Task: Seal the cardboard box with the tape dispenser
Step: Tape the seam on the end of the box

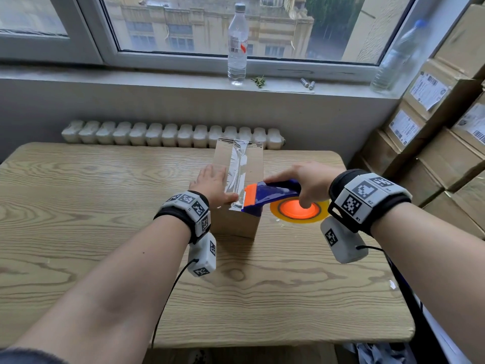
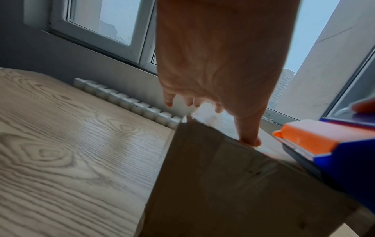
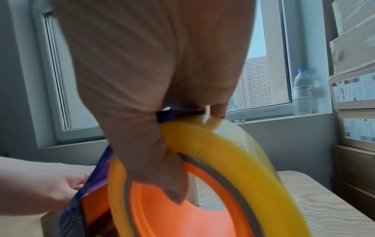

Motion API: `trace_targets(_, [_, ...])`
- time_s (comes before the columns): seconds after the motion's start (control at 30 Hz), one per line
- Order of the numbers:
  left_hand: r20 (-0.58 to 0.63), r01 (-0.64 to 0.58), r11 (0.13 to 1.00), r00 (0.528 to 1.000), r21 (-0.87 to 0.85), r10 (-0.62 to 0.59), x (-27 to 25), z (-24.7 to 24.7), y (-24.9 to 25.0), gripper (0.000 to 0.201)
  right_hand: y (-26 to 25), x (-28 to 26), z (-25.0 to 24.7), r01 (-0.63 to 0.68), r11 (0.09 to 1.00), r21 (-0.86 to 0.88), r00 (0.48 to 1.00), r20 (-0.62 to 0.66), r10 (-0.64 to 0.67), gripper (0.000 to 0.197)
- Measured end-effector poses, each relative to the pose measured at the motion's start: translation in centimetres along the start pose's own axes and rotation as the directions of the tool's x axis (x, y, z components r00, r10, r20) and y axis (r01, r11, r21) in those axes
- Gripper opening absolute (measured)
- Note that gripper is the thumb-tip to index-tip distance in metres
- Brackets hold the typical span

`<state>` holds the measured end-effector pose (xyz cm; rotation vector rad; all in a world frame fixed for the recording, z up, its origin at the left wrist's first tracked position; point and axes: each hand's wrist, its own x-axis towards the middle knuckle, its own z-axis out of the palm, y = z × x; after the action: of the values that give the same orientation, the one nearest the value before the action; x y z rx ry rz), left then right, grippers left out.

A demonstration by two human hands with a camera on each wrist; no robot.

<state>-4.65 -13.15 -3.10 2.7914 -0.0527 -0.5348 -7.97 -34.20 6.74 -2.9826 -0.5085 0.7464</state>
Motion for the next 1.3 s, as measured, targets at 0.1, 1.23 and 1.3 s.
trace_targets(0.1, [0.016,0.007,1.000,1.000,0.025,-0.008,0.1,0.3,0.9,0.095,0.2,-0.1,0.1,0.002,1.000,0.003,1.000,-0.005,-0.002,0.095])
trace_targets(1.23, [0.101,-0.078,0.979,0.993,0.189,0.060,0.3,2.4,1.8,0.070,5.5,-2.3,1.9,-0.020,0.996,0.082,0.999,-0.047,0.024,0.095])
trace_targets(1.3, [0.112,-0.082,0.978,0.992,0.192,0.061,0.3,2.5,1.8,0.075,7.0,-3.5,1.7,-0.074,0.994,0.076,0.996,-0.043,0.078,0.094])
